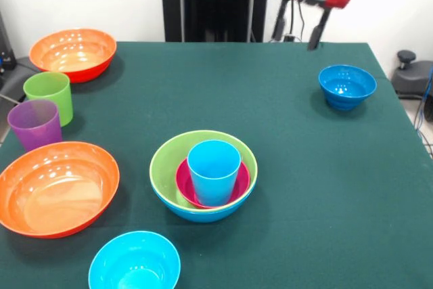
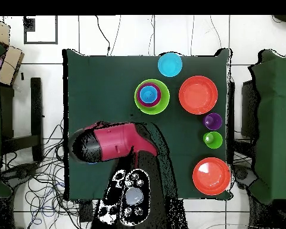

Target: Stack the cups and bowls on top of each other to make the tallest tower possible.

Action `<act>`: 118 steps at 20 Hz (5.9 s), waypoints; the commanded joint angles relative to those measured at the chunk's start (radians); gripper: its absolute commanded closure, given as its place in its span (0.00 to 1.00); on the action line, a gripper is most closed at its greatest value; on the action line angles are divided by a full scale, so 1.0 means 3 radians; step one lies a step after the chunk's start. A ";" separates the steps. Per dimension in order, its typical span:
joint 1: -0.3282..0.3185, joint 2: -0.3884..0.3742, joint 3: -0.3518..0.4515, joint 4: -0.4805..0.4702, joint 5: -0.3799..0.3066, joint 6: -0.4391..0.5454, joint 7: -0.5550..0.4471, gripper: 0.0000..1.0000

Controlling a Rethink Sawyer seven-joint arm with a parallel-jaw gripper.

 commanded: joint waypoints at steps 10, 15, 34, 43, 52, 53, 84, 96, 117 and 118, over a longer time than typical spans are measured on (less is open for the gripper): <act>0.0377 0.0994 -0.0236 -0.0045 0.0180 -0.0708 0.0740 0.00; 0.0755 0.0871 -0.0345 -0.0033 0.0566 -0.0486 0.0965 0.00; 0.0479 0.0311 -0.0150 0.0221 0.1031 -0.0171 0.0397 0.00; 0.0150 0.0589 0.0063 0.0355 0.0756 -0.0621 0.0334 0.00; 0.0623 0.0747 -0.0319 0.0285 0.0787 -0.0655 0.0615 0.00; 0.0670 0.0713 -0.0349 0.0294 0.0823 -0.0594 0.0650 0.00; 0.1143 0.0797 -0.0831 0.0377 0.0804 -0.0600 0.0858 0.00; 0.1310 0.1454 -0.0963 0.0193 0.1044 -0.1130 0.0925 0.00; 0.0718 0.0123 -0.0488 0.0269 0.1103 0.0131 0.0239 0.00; 0.0687 0.0077 -0.0445 0.0230 0.1129 0.0203 0.0243 0.00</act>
